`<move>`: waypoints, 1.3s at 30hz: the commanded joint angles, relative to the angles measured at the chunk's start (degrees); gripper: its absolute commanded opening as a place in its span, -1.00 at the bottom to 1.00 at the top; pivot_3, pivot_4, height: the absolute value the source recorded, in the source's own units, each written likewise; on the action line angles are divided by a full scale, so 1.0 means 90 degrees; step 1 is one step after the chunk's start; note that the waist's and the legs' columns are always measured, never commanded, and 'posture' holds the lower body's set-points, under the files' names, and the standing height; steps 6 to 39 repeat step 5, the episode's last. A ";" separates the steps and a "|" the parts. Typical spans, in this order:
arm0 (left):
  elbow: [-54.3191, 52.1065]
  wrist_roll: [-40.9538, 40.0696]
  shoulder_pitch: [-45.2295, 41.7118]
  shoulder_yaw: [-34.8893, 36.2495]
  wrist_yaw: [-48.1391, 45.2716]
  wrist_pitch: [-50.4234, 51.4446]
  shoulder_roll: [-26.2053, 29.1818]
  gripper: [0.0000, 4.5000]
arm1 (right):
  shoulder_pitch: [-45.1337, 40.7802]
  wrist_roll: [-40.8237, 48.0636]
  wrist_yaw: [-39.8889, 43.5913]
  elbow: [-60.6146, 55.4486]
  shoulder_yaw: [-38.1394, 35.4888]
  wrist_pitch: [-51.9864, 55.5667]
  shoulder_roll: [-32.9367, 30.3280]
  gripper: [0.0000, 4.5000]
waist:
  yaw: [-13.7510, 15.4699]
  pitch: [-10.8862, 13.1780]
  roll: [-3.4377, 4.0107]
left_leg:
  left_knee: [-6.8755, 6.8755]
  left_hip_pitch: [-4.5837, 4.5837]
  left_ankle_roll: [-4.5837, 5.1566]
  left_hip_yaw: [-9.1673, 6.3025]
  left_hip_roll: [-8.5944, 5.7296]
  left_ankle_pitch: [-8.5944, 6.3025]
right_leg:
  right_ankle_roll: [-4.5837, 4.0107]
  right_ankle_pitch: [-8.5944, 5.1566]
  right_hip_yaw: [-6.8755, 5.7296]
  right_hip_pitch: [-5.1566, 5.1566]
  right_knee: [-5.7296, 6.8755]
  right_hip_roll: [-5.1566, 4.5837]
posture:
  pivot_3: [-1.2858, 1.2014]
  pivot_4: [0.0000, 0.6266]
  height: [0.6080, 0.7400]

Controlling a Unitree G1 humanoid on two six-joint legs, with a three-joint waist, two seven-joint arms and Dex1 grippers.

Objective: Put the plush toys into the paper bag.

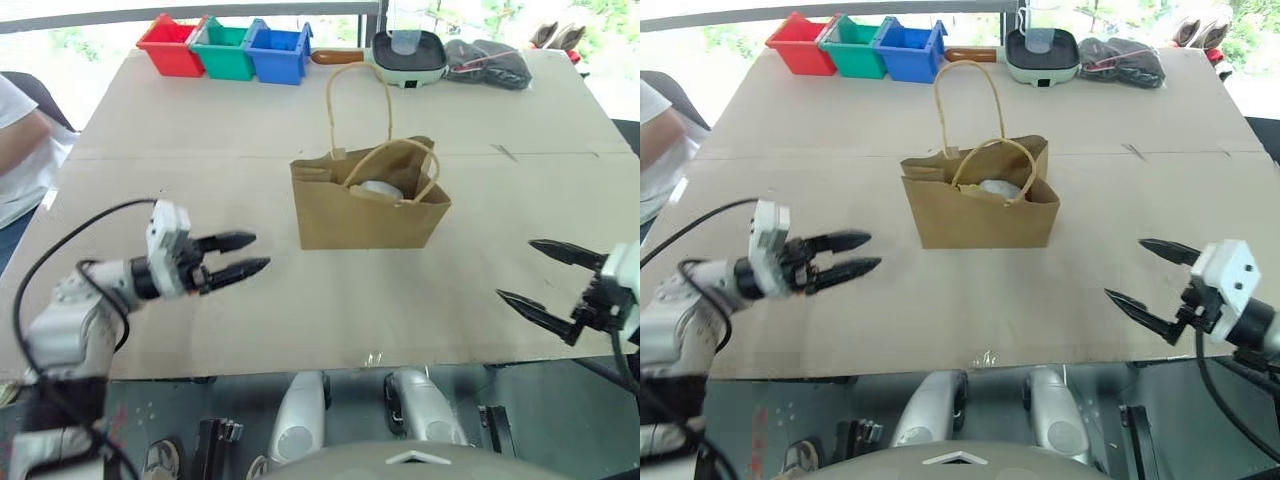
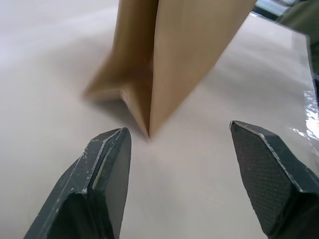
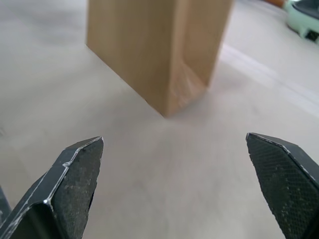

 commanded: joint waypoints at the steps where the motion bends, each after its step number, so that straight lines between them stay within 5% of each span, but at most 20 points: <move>1: -0.1173 -0.0422 0.0676 0.0710 0.0560 0.0357 0.0025 0.54 | 0.0070 -0.0031 0.0273 0.0131 -0.0374 -0.0231 -0.0176 1.00 | 0.0054 0.0003 0.0002 | 0.0000 0.0017 0.0000 0.0003 -0.0004 0.0000 | 0.0000 -0.0002 0.0001 0.0013 -0.0002 0.0004 | 0.03 -0.52 1.00; 5: -0.1531 -0.0557 0.1311 0.0986 0.0955 0.0453 -0.0134 0.54 | 0.0026 -0.0144 0.0339 0.0360 -0.0316 -0.0307 -0.0219 1.00 | 0.0071 -0.0001 0.0008 | -0.0001 0.0064 0.0000 0.0013 -0.0002 0.0000 | 0.0001 -0.0033 0.0008 0.0056 -0.0009 0.0007 | 0.03 -0.52 1.00; 39: -0.1531 -0.0557 0.1311 0.0986 0.0955 0.0453 -0.0134 0.54 | 0.0026 -0.0144 0.0339 0.0360 -0.0316 -0.0307 -0.0219 1.00 | 0.0071 -0.0001 0.0008 | -0.0001 0.0064 0.0000 0.0013 -0.0002 0.0000 | 0.0001 -0.0033 0.0008 0.0056 -0.0009 0.0007 | 0.03 -0.52 1.00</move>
